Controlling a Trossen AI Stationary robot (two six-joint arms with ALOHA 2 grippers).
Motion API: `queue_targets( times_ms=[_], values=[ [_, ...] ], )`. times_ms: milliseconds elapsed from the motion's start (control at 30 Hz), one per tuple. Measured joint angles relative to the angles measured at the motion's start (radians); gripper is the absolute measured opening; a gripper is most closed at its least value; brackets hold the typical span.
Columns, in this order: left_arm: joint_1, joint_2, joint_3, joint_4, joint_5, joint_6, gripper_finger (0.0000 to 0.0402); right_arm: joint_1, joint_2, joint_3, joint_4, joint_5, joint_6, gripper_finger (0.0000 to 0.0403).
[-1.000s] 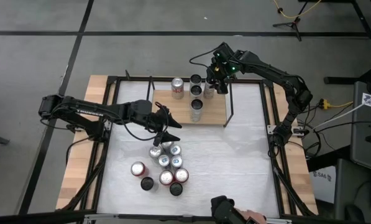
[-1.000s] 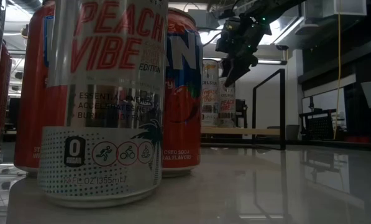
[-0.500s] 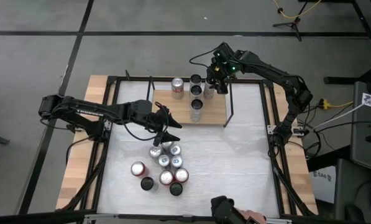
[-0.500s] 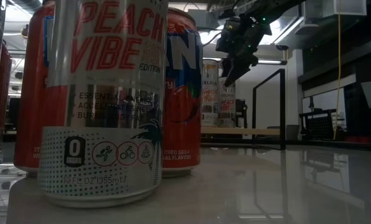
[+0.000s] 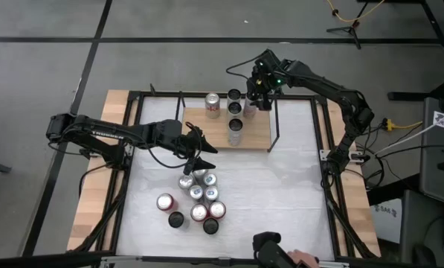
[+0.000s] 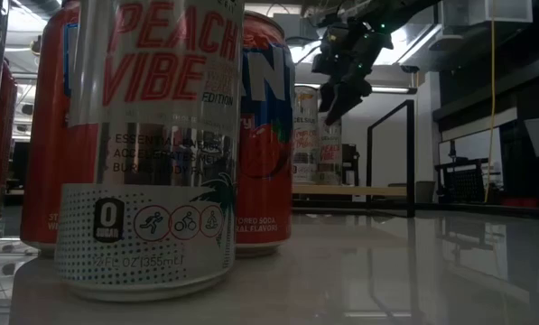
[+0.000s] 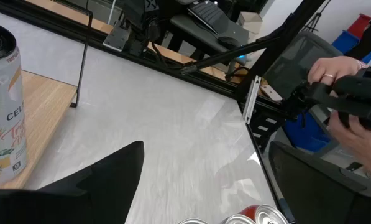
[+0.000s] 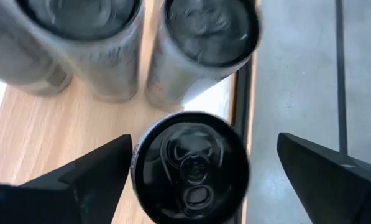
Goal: Place canned beverage on shelf
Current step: Put the red silver soda can onto the shelf aligned with the other red silver soda can
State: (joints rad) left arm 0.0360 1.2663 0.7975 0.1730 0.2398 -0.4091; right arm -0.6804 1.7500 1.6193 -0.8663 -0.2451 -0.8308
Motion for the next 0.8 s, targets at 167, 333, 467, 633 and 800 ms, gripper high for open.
queue_targets(
  times_ms=[167, 333, 467, 633, 800],
  values=[
    [0.0, 0.0, 0.0, 0.0, 0.0, 0.0, 0.0341, 0.0, 0.0, 0.079, -0.04, 0.0, 0.066, 0.0391],
    [0.0, 0.0, 0.0, 0.0, 0.0, 0.0, 0.0341, 0.0, 0.0, 0.192, -0.163, -0.019, 0.115, 0.039],
    [0.0, 0.0, 0.0, 0.0, 0.0, 0.0, 0.0341, 0.0, 0.0, 0.287, -0.282, -0.028, 0.132, 0.039],
    [0.0, 0.0, 0.0, 0.0, 0.0, 0.0, 0.0341, 0.013, 0.0, 0.394, -0.395, -0.037, 0.188, 0.039],
    [0.0, 0.0, 0.0, 0.0, 0.0, 0.0, 0.0341, 0.084, -0.006, 0.463, -0.455, -0.037, 0.226, 0.039]
  ],
)
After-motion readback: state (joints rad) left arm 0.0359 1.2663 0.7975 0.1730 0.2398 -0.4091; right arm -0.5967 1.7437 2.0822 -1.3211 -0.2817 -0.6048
